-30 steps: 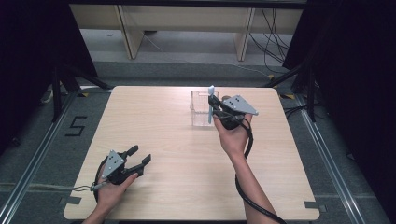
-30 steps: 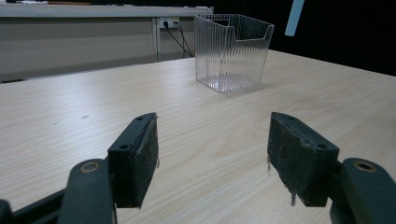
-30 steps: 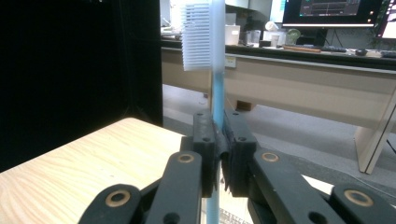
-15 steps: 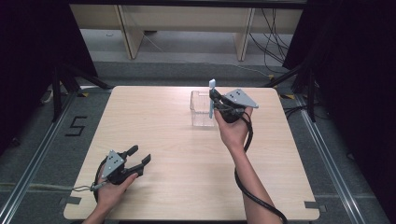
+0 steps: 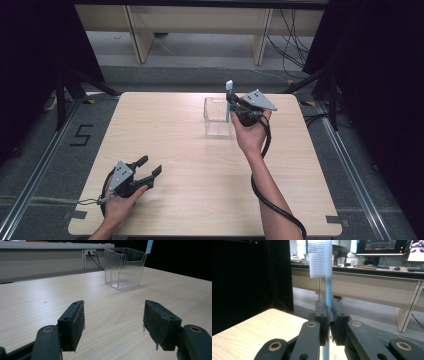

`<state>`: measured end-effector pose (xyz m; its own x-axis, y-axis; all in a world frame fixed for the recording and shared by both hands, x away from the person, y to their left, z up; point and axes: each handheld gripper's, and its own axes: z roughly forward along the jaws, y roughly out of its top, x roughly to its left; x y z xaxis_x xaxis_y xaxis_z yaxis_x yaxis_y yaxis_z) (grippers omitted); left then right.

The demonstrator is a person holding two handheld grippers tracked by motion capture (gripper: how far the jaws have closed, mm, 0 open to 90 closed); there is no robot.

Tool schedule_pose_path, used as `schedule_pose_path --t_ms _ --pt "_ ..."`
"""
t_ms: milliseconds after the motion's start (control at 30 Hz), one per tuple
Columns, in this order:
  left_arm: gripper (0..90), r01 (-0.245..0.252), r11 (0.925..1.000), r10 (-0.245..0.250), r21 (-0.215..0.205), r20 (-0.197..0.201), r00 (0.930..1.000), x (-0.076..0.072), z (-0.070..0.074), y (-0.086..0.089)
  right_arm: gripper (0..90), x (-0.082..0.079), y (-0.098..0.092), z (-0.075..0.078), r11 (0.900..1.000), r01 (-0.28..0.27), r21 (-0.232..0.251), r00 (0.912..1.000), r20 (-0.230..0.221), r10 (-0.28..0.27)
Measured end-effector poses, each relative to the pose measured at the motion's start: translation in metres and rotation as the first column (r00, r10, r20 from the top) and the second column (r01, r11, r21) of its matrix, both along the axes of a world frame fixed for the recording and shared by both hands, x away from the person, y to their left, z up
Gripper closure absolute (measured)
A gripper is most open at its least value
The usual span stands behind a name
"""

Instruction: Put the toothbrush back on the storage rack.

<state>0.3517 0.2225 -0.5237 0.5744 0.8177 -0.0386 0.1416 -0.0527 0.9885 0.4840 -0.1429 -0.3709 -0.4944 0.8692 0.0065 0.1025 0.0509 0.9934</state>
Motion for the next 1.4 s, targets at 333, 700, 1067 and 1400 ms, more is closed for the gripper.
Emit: schedule_pose_path --t_ms 333,700,1067,1400 --pt "33.2 0.001 1.0 -0.001 0.0 -0.001 1.0 0.0 0.0 -0.001 85.2 0.009 -0.005 0.002 1.0 0.022 0.004 0.9997 0.007 -0.022" --pt "33.1 -0.001 1.0 0.001 -0.002 -0.001 1.0 0.0 0.0 -0.001 85.2 0.018 -0.008 0.004 0.999 0.045 0.02 0.999 0.003 -0.045" --pt "33.1 0.001 1.0 -0.001 -0.004 0.003 1.0 0.0 0.0 0.0 85.2 0.026 -0.011 0.002 0.998 0.066 0.024 0.9978 0.001 -0.066" --pt "33.1 0.001 1.0 -0.001 -0.004 0.004 1.0 0.001 0.0 0.0 85.6 0.031 -0.011 -0.003 0.997 0.073 0.013 0.9973 -0.01 -0.073"
